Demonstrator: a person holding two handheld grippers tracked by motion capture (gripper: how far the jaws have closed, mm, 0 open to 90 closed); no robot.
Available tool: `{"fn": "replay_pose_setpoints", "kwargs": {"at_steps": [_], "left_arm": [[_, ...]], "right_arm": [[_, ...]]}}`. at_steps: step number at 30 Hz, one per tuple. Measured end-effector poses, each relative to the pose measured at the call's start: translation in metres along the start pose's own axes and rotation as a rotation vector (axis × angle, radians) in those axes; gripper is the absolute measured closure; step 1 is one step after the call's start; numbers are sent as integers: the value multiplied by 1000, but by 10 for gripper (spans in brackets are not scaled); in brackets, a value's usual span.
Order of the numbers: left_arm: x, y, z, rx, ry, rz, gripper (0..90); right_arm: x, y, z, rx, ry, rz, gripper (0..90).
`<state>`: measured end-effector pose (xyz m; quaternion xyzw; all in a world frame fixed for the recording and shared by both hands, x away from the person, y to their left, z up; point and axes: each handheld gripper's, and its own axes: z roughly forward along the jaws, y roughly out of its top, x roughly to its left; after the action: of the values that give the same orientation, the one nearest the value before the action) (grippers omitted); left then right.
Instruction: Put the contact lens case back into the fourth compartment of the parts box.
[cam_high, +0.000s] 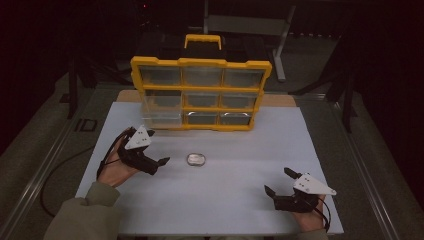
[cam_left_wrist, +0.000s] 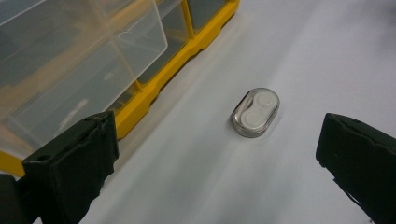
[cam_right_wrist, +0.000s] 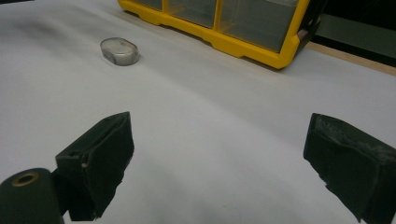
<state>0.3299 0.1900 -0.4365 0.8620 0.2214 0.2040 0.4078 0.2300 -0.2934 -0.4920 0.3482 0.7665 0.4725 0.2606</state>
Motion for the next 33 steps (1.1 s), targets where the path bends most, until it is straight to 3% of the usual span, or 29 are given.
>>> {"fn": "replay_pose_setpoints", "kwargs": {"at_steps": [33], "left_arm": [[3,12,24,45,-35,41,0]], "right_arm": [[-1,0,-1,-2,0,4,77]]}}
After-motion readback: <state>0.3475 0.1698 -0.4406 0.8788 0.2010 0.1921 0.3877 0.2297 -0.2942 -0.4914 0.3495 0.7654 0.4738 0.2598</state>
